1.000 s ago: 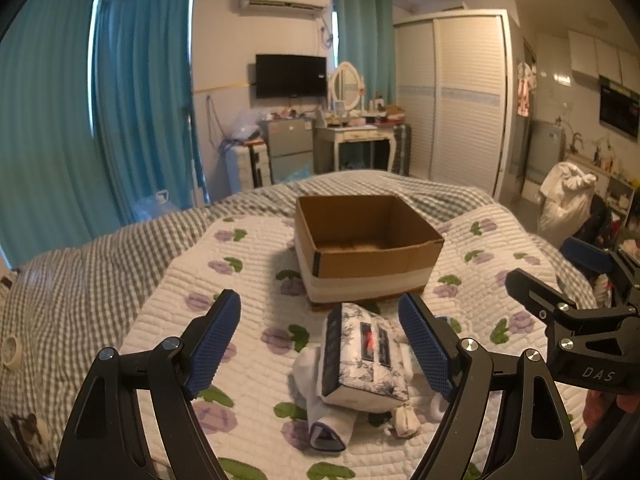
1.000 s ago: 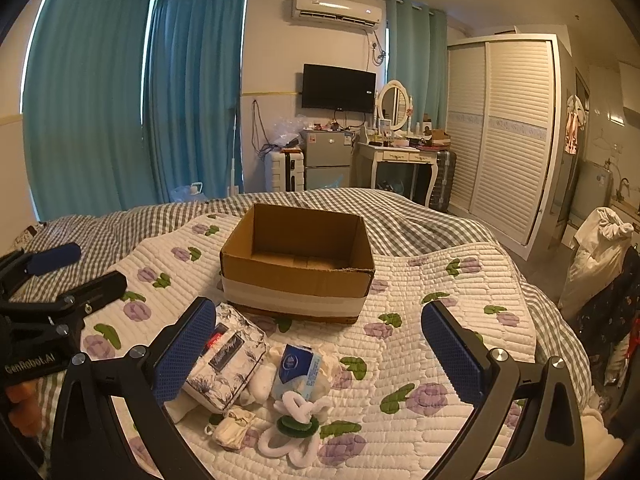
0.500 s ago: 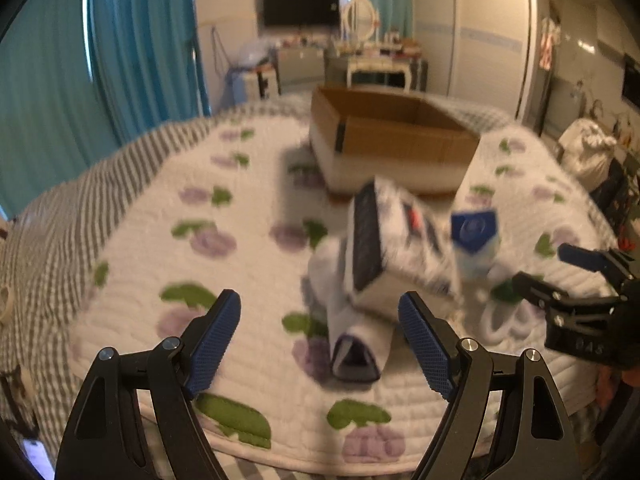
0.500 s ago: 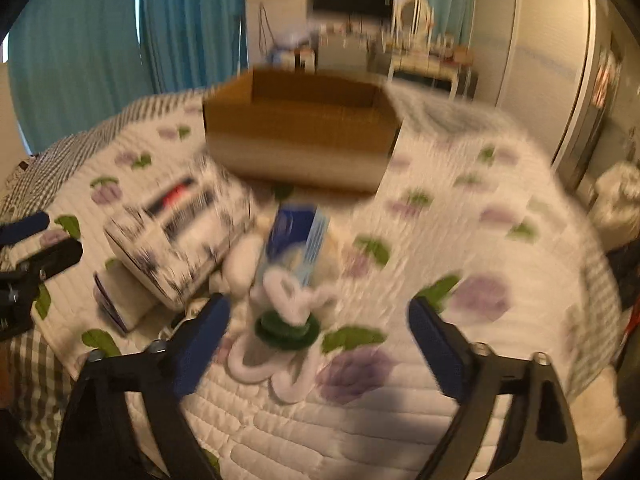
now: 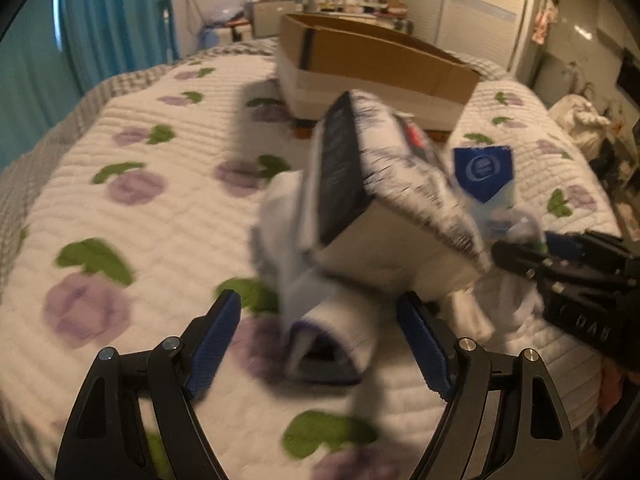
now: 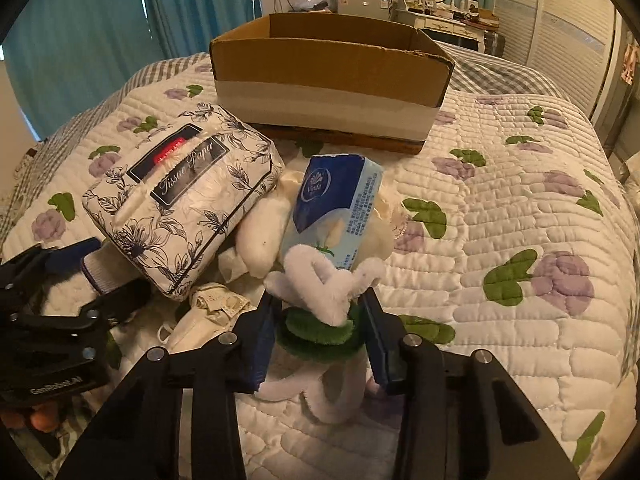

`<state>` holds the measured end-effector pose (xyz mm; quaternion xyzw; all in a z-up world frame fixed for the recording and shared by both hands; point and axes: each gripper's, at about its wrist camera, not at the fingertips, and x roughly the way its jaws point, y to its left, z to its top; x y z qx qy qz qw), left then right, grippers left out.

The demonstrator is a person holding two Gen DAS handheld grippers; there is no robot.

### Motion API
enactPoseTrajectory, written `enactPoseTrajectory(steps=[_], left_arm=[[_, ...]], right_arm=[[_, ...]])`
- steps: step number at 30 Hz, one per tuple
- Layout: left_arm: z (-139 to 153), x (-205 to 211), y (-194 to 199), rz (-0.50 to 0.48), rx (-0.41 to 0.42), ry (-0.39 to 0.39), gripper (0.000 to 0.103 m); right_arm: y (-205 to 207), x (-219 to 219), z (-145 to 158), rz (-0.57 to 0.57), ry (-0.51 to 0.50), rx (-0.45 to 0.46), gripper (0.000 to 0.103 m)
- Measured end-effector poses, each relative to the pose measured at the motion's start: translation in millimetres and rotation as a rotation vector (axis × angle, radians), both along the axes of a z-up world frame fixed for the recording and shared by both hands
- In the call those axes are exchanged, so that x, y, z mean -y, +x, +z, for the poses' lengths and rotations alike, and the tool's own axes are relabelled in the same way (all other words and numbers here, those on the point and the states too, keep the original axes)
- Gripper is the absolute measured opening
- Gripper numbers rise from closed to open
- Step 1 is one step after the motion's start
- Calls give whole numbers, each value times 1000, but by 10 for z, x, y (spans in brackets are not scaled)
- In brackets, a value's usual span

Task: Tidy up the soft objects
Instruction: 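Grasp the white plush toy with the right tool while the left tool grasps the white sock, then carry the plush toy and sock into the box and open both tools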

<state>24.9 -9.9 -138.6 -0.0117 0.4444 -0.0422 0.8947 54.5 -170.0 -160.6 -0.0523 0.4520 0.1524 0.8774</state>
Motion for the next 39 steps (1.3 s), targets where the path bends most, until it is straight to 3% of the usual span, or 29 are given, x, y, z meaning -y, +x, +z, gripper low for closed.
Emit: enactPoseTrajectory(steps=[2,3,4,5,8,12,16,26,32,39], left_arm=[[-29,73,63,-23,-2,2,79],[-60,97,100,-30,-14,5,73],[-96,89,146,-33,-30,5,50],[-137,77,172,-18,-56,20,40],[-95,11,122,-12,-61,-31,37],[19,-72,9,-6,-29,-54,34],[216,-100,-166,8,31,-20,33],[1027,-175,-253,-3,256,1,33],[1396,-82,82,-32,334,3,33],[1512,-35,804,-39,355,-3,33]], right_arm=[[-3,-2,1,1,1,0,39],[-4,-2,2,2,1,-1,39],[-9,-2,7,3,2,2,39],[-12,0,16,4,4,5,39],[-52,14,51,9,14,20,39],[-113,24,111,6,14,45,38],[-208,40,243,8,26,81,37],[-332,-36,874,62,69,209,37],[-30,-91,1418,85,72,315,37],[708,-131,1839,91,52,366,37]])
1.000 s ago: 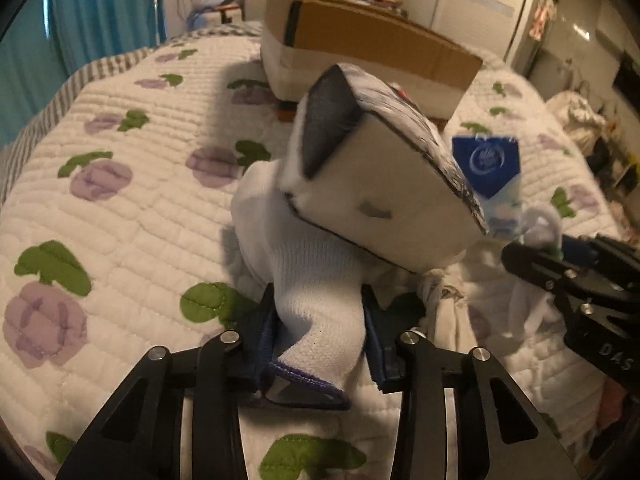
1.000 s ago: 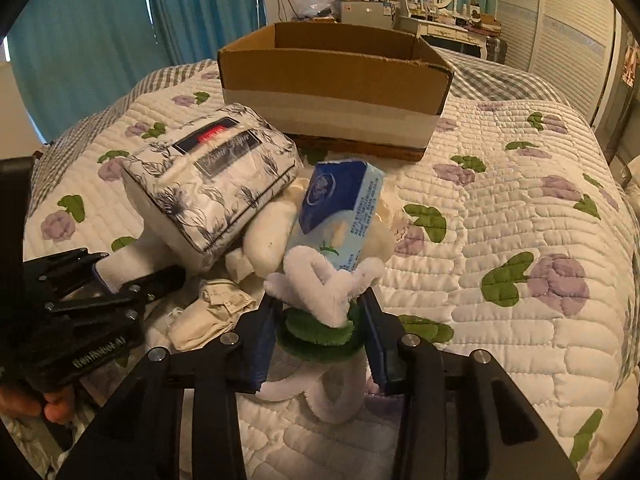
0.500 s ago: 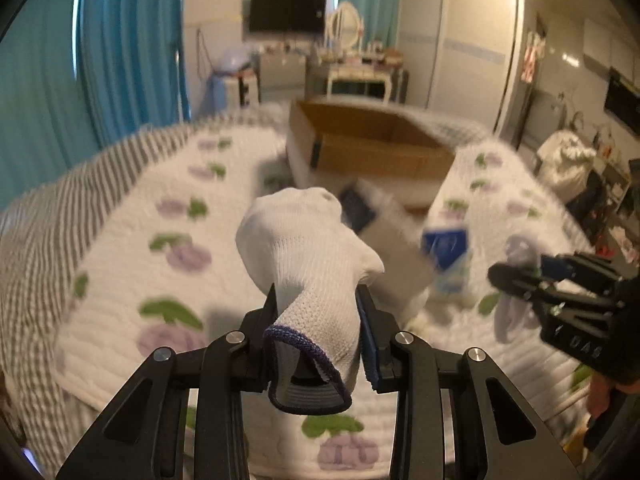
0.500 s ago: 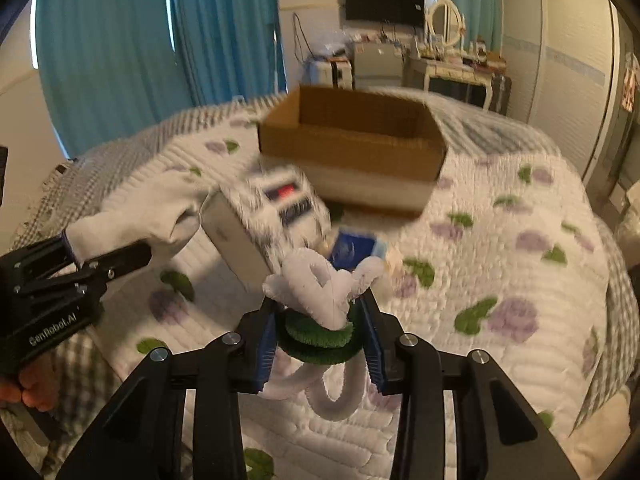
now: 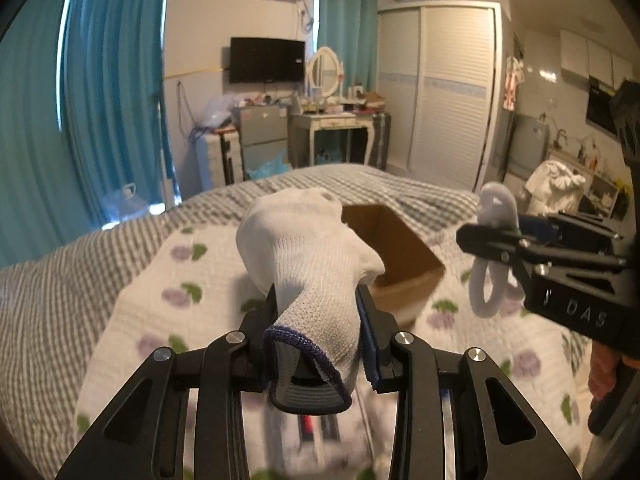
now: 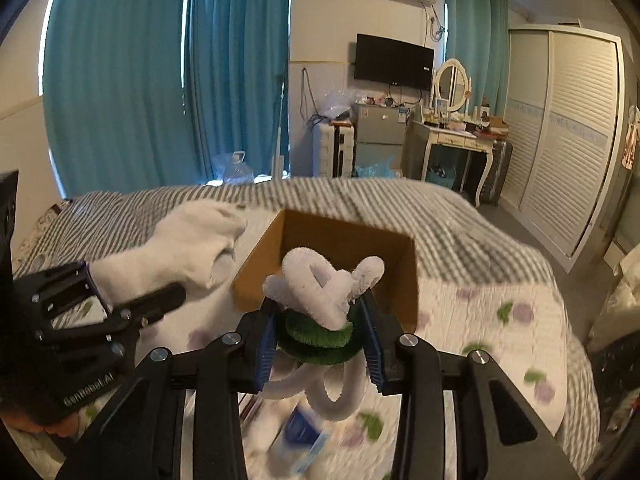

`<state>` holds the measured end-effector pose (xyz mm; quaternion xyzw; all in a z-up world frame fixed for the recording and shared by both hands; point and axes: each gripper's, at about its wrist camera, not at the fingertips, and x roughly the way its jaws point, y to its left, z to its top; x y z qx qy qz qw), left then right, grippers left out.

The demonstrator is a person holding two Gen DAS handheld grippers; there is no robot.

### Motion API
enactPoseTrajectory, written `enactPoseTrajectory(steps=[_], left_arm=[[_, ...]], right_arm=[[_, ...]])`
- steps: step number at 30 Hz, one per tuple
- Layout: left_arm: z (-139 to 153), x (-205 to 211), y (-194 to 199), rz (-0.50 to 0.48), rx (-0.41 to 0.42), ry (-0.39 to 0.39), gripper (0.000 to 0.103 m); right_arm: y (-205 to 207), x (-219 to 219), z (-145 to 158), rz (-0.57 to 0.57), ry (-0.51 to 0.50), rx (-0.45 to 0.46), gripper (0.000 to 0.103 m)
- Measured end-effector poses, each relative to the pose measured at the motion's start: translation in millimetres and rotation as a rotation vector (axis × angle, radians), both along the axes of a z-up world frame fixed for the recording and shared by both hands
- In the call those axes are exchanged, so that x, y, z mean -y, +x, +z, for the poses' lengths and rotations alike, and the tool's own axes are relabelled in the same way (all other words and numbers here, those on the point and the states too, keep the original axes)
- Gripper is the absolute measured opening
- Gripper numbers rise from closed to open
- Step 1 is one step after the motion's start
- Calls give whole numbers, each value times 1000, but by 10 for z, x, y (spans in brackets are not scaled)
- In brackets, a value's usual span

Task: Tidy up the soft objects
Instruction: 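Carry the plush toy and sock into the box and open both tools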

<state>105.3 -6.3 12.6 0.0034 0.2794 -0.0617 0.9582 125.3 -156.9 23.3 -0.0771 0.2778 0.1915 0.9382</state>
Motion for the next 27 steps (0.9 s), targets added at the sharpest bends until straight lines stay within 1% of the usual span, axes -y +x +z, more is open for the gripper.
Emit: enactPoseTrajectory(steps=[3,6,11,14,15,17,18,19,21,23,24,27], left_arm=[[-49,20,328,4,-4,15,33],[-140,49,583,-9,-14,31,33],[-347,131,1009,-23,-36,76,33],[-477,178,1188,-30,-57,92,33],[-521,192,1229,-32,-67,94,34],[-597,222,1268,-39,-77,104,39],[-628,238,1283,-47,-83,115,39],[-659,269,1292,-49,-95,138,40],[-700,323,1325,-22,-113,183,48],[-697,304,1281,6,-92,199,67],[-667,288,1249,14,-84,190,69],[-541,238,1192,28,-94,153,70]], right_arm=[[337,-6,17,-11,-7,-4,37],[709,-4,-51,-22,-7,-27,37],[1313,12,-334,-38,-1,-89,37],[1639,35,-561,-33,49,-155,37],[1693,46,-615,-33,57,-167,37],[1792,73,-724,-34,73,-184,38],[1821,92,-763,-38,82,-187,38],[1817,130,-790,-42,90,-190,40],[1797,184,-814,-61,91,-187,51],[1740,247,-762,-91,86,-162,67],[1703,276,-721,-102,88,-152,71],[1599,367,-561,-118,100,-133,72]])
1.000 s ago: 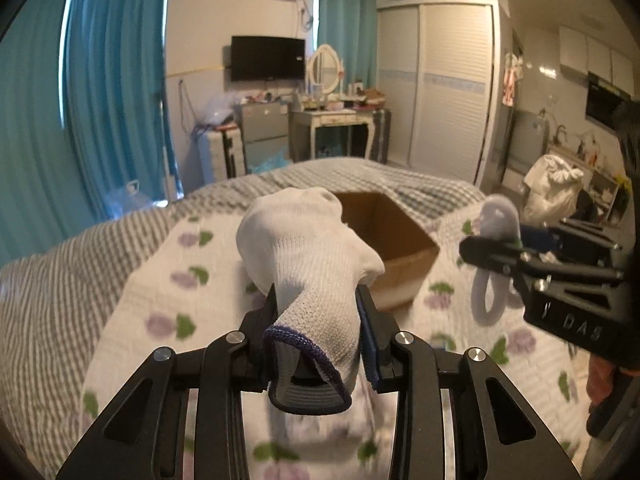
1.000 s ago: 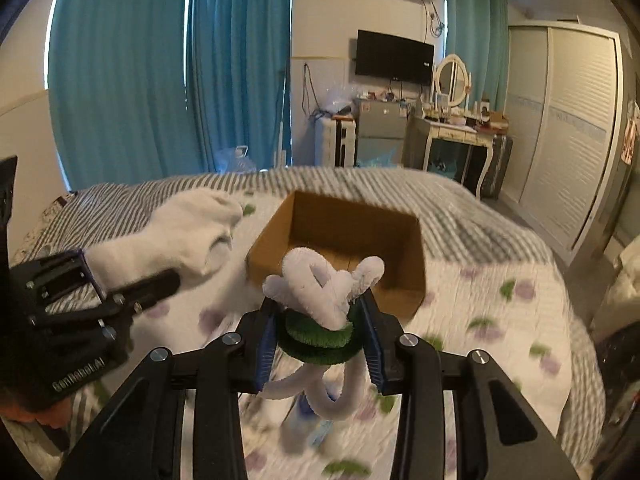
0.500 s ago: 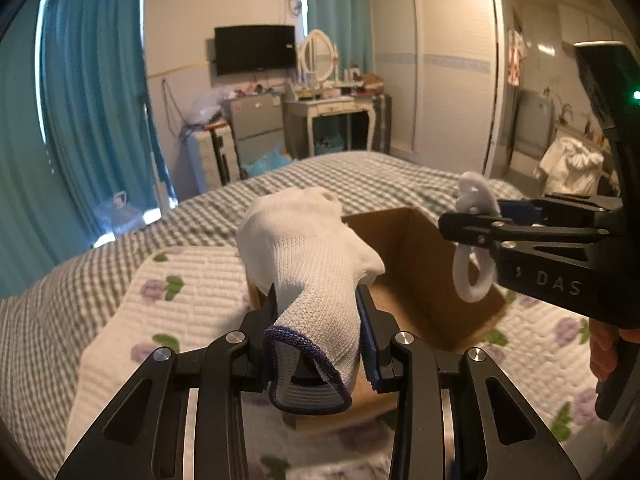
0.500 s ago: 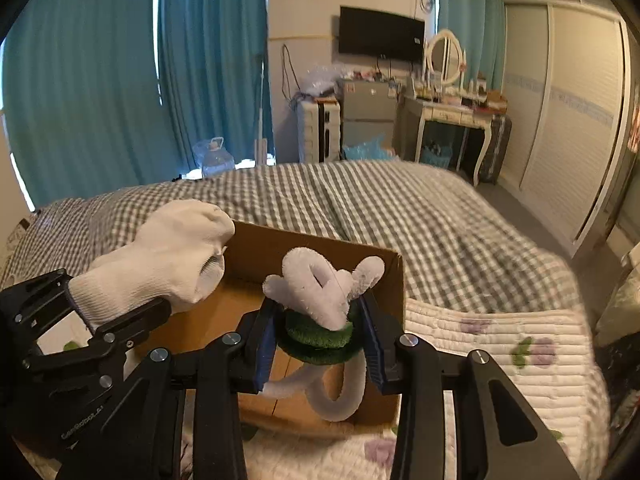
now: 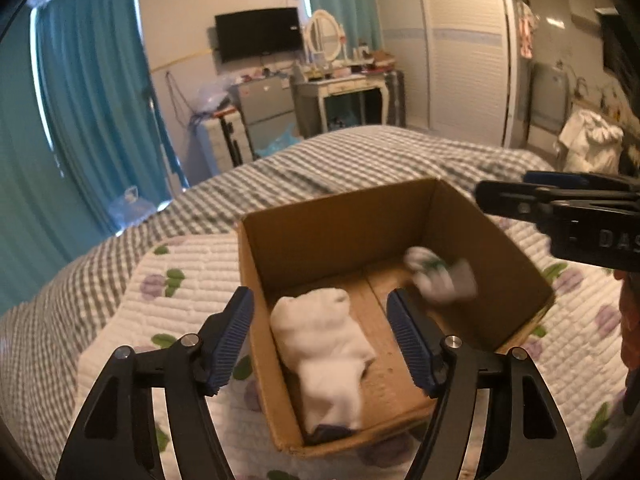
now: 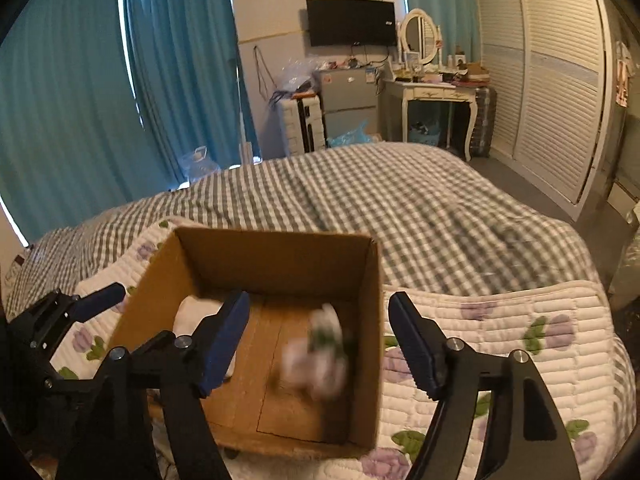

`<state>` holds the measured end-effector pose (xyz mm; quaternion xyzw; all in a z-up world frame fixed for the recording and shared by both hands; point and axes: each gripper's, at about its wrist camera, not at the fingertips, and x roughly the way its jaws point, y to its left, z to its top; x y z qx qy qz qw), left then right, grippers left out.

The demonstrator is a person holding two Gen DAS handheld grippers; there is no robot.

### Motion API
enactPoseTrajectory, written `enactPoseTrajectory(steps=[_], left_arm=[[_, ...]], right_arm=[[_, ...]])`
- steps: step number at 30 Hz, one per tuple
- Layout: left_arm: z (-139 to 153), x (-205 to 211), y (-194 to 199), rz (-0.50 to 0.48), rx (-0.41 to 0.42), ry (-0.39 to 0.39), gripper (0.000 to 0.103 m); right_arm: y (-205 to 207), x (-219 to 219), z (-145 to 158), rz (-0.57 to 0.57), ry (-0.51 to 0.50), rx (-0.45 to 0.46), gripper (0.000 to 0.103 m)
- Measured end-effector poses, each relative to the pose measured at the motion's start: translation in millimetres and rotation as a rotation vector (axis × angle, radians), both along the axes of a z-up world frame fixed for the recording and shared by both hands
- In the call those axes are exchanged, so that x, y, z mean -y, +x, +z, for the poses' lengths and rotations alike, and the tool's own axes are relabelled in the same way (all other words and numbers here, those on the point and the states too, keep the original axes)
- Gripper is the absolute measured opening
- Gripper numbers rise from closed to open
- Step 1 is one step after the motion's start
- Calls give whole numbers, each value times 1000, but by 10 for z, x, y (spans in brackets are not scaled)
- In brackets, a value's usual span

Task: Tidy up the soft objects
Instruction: 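Carry the plush toy and sock into the box and open both tools, then move both tools back to the pile of soft items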

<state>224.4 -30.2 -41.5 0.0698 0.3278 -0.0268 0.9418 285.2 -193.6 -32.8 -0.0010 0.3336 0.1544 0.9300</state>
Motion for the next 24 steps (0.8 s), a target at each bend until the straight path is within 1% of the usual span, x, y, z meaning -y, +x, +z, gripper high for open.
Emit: enactPoseTrajectory(steps=[3,5,7,10,12,14,15,16,17,18,20,24], left_arm=[[219,-36,-154,11,34,-16,70],[421,-53,-316,12,64,-29,70],[621,-65,-510,11,102,-39,70],[931,-132,-799,7,164,-45,70],[1105,-185,-1002,-1,194,-51,70],[1225,-263,-1210,-15,217,-57,70],[1261,-278,-1315,-15,225,-56,71],[1278,-294,-1400,-10,230,-48,77],[1279,-316,-1493,-4,241,-42,81],[1264,-339,-1586,4,254,-39,81],[1178,-388,-1705,20,242,-35,81],[878,-477,-1847,49,195,-50,81]], right_arm=[[-229,74,275,-13,-6,43,72],[-400,101,467,-17,-17,71,73],[-675,119,736,-19,-32,114,74],[-1105,121,1083,-21,-45,175,82],[-1325,103,1226,-22,-61,191,90],[-1595,56,1351,-17,-95,207,93],[-1710,37,1383,-11,-105,211,96],[-1791,25,1385,-4,-109,214,97],[-1927,-3,1380,6,-112,220,101],[-2034,-19,1350,12,-115,222,103],[-2205,-58,1269,27,-124,221,103],[-2451,-166,912,37,-146,194,103]])
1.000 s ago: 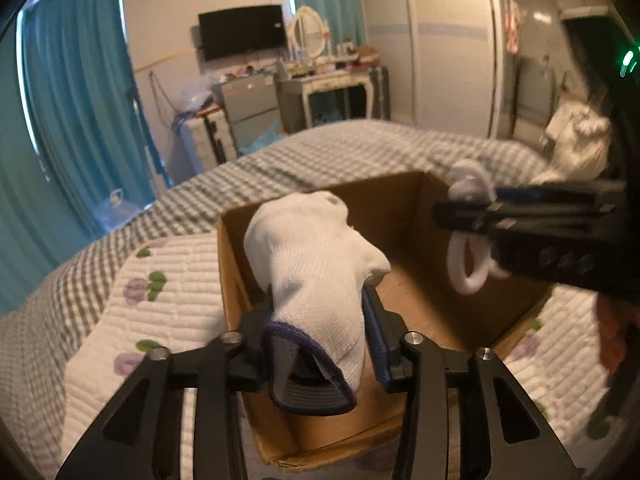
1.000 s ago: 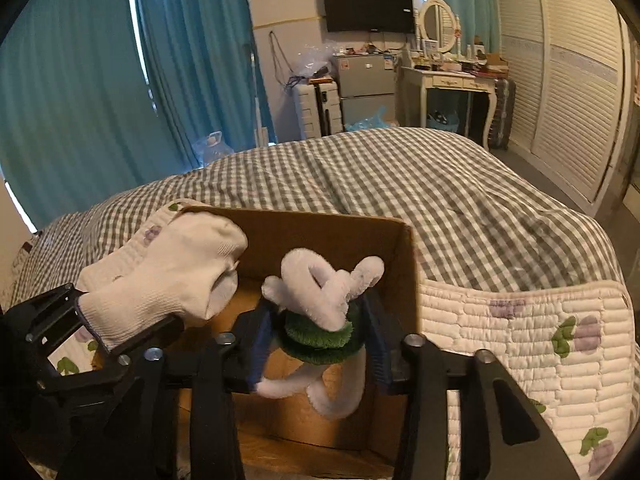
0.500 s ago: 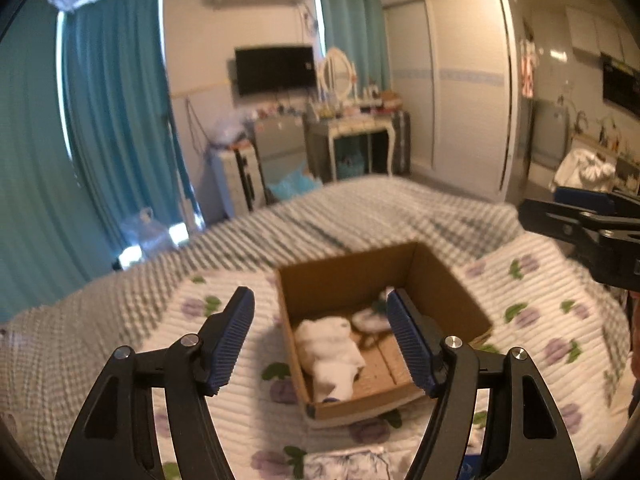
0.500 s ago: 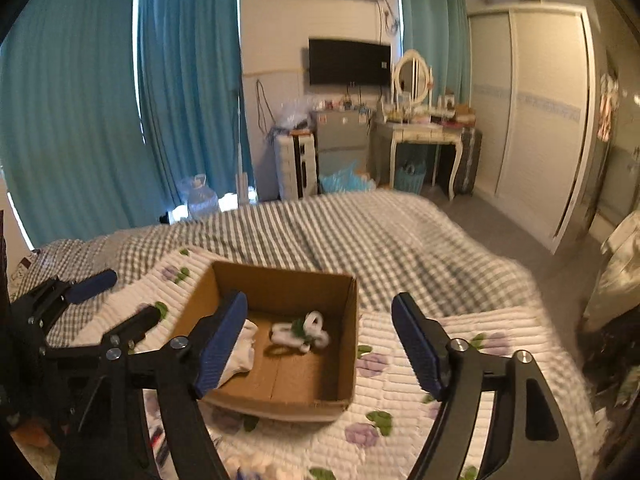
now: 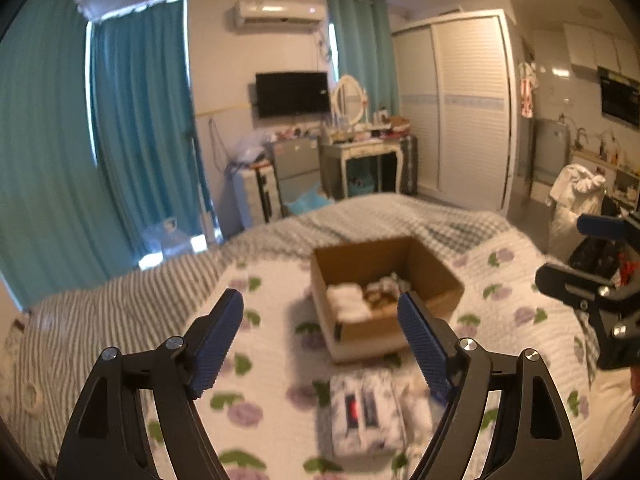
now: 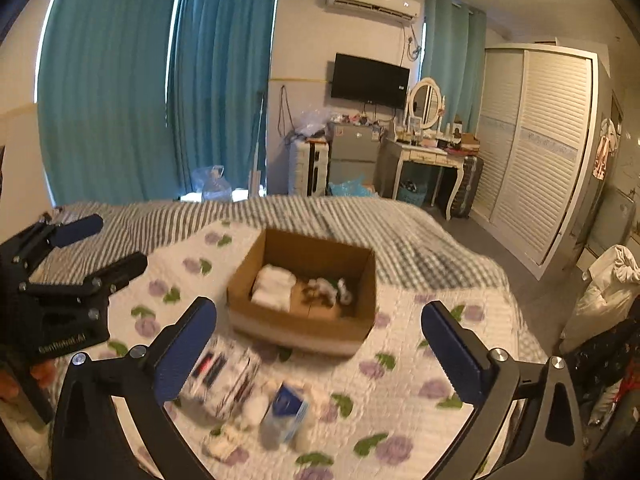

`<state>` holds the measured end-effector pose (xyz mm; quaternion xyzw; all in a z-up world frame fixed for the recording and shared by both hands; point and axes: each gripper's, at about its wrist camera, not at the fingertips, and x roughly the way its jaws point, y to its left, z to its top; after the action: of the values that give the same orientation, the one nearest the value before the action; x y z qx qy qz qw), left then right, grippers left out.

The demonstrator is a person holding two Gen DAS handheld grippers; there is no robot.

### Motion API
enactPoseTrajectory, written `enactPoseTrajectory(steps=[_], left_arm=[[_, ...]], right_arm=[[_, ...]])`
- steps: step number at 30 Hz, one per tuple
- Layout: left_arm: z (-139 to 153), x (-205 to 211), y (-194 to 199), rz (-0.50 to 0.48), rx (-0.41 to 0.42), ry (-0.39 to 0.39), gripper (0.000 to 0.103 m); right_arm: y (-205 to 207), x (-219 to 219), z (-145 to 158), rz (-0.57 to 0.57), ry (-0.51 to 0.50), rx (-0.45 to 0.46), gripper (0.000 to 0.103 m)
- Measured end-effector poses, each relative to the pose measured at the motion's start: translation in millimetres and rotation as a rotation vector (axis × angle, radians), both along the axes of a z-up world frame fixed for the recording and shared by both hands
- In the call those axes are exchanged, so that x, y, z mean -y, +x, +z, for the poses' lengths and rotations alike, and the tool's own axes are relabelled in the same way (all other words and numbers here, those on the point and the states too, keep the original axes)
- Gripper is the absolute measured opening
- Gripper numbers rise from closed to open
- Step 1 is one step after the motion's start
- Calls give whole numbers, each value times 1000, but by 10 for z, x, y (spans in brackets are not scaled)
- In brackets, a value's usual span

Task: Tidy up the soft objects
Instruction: 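Move both tools back to the pile of soft items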

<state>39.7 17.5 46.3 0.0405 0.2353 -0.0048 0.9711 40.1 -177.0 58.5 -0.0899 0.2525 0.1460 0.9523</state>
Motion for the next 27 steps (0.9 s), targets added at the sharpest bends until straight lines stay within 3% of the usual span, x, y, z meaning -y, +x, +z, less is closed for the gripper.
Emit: enactPoseTrajectory(steps=[9,14,16,20,23,27], left_arm=[[-954,30,129,17,-173,-20,81],[-1343,41,187,7,-270,-75,81],[-1472,73,210,-9,-306,-84,81],[-1648,127,227,-41,-371,-86,81],[-1730,194,243,-67,-406,-78,81],[-1792,232,250,-94,-437,-92,81]], right_arm=[[226,-100,-1087,-38,-42,-187,103],[489,-66,-1545,-69,-32,-278,103],[574,-55,-1672,-77,-23,-302,99],[707,-70,-1818,-52,4,-354,71],[769,-112,-1907,-26,14,-386,32],[751,-87,-1914,-14,44,-369,26]])
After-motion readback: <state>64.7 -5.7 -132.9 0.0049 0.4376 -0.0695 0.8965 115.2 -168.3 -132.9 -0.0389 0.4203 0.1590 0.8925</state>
